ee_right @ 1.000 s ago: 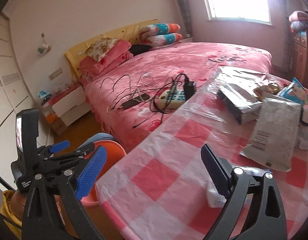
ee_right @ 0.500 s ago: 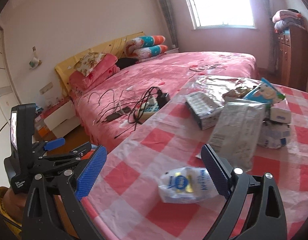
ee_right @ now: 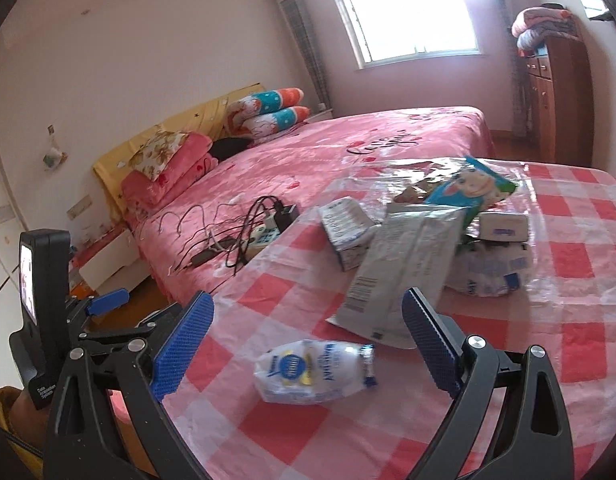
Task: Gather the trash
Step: 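Swing both tools back from the bucket toward the table, then reach the left tool toward the large grey snack bag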
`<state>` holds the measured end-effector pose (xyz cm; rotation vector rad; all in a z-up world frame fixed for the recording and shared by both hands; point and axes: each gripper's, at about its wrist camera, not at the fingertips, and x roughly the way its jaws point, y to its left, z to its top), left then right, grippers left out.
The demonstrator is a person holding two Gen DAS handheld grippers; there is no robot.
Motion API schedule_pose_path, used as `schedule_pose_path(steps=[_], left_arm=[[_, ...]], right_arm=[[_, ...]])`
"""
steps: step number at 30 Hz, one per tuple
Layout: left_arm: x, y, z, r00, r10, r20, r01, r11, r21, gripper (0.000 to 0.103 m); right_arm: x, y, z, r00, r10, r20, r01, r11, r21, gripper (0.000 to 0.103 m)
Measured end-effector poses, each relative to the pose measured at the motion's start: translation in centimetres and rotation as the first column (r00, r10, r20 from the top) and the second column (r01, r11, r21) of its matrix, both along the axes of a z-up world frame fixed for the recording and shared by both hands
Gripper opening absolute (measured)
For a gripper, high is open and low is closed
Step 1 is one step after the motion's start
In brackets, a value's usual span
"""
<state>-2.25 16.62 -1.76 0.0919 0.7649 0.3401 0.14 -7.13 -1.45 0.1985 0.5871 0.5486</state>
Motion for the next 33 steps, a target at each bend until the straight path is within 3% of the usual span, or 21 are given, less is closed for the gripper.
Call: schedule_pose_path(steps=[33], left_arm=[[1.1,-7.7,-0.8,0.991,-0.124,-0.055,0.128,0.989,0.079,0.088]], right_arm=[[1.0,-9.4,0.4,0.984,-0.177,-0.02,0.178,0.983,0.043,0.094]])
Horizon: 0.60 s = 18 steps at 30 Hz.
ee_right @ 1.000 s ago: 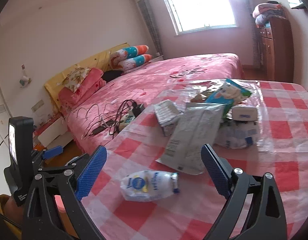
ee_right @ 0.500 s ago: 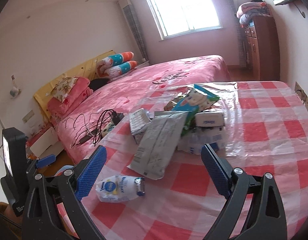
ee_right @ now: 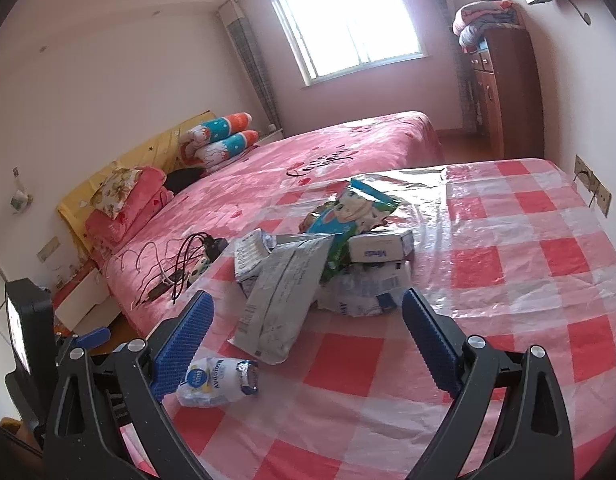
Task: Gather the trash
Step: 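Reach the left tool toward the large grey snack bag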
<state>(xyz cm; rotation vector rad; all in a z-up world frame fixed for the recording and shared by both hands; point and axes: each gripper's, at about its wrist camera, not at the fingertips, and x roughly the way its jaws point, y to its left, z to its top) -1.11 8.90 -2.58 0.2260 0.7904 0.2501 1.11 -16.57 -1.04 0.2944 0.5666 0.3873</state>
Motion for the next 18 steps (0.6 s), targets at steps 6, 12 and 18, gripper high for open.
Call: schedule_pose_path(steps=[6,12,18], left_arm=[[0.3,-0.8,0.0,1.0,-0.019,-0.005,0.019,1.0,-0.004,0.088],[1.2,-1.8,-0.2,0.999,-0.049,-0.012,0.049,0.999,-0.024,0.088],[2.4,-2.9,-0.6,0.996,-0.084,-0.023,0.083,0.995,-0.046,0.088]], right_arm=[[0.4,-1.2,-0.2,1.0,-0.024,-0.011,0.024,1.0,0.009,0.094],[1.3,-2.2,-1.0,0.998,-0.046,-0.043,0.047,0.999,0.009,0.094],[2.5,-2.9,-2.1,0.995,-0.061,-0.085,0.061,0.998,0.001,0.094]])
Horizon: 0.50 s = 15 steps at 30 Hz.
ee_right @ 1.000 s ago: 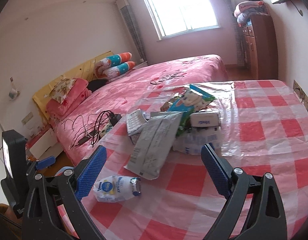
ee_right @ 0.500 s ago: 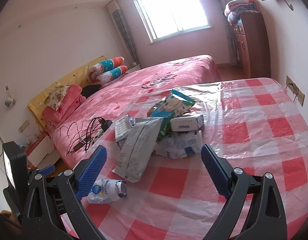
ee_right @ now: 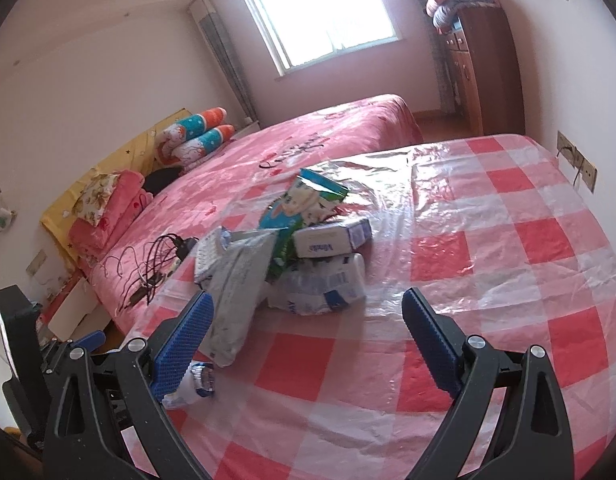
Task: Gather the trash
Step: 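Reach the left tool toward the large grey snack bag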
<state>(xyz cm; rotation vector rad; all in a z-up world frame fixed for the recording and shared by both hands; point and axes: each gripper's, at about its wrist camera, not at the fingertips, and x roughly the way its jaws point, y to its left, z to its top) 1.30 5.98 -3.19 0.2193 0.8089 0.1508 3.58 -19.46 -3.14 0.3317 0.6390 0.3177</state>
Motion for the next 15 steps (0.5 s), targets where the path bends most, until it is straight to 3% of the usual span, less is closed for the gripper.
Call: schedule_pose_path(steps=[6,15], left_arm=[[1.6,-0.4,-0.1,0.999,-0.048,-0.011,0.046,0.994,-0.097,0.088],[5.0,-2.7,-0.3,0.981,-0.19,-0.035,0.179,0.963,-0.2,0.088]], right_arm=[[1.8,-1.3,-1.4,0.997,-0.011,-0.071,0.016,0.998,0.063,0.094],[4.1,-1.6,-2.6,0.992,-0.008,-0.125,0.015,0.998,0.056,0.094]])
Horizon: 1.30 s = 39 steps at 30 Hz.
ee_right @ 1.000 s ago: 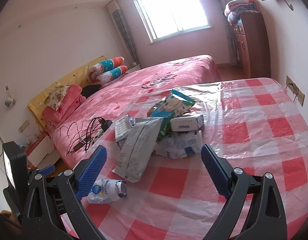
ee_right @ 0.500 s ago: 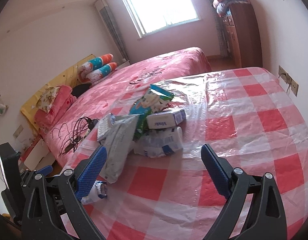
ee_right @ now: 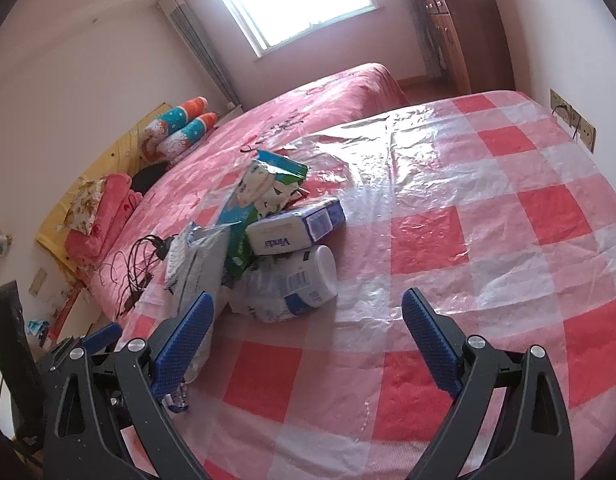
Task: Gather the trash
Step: 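Reach the left tool toward the large grey snack bag, then close the left tool on the grey snack bag and lift it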
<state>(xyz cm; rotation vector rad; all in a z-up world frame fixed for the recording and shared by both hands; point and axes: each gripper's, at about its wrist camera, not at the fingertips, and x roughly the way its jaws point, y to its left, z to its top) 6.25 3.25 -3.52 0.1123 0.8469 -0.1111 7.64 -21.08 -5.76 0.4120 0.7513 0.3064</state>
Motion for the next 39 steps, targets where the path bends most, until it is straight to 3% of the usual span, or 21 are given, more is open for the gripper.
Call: schedule_pose_path(steps=[3,12,26,34,39], left_arm=[[1.5,-0.7,-0.4,0.999,-0.027,-0.028,0.027,1.0,-0.016,0.088],[4.6,-0.7,-1.4,0.993,-0.073,-0.092,0.056,0.983,-0.173,0.088],[6.4,-1.9,-2.8,0.987,-0.096,-0.131,0.075,0.984,-0.158,0.088],[6.6,-1.2,-3.0,0.991,-0.06,-0.123,0.037,0.982,-0.184,0.081],[6.4,-0.7,-2.9,0.992,-0.04,-0.116,0.015,0.978,-0.206,0.078]], right_arm=[[0.6,0.2,-0.3,1.0,0.011,-0.011,-0.011,1.0,-0.001,0.094],[2.2,0.9,-1.1,0.999,0.021,-0.041,-0.021,1.0,-0.018,0.094],[3.4,2.1,-1.6,0.995,0.079,-0.062,-0.08,0.996,-0.029,0.094],[3.8,2.4,-1.9,0.993,0.089,-0.079,-0.091,0.995,-0.027,0.074],[3.2,2.5,-1.7,0.988,0.138,-0.064,-0.137,0.99,0.012,0.073]])
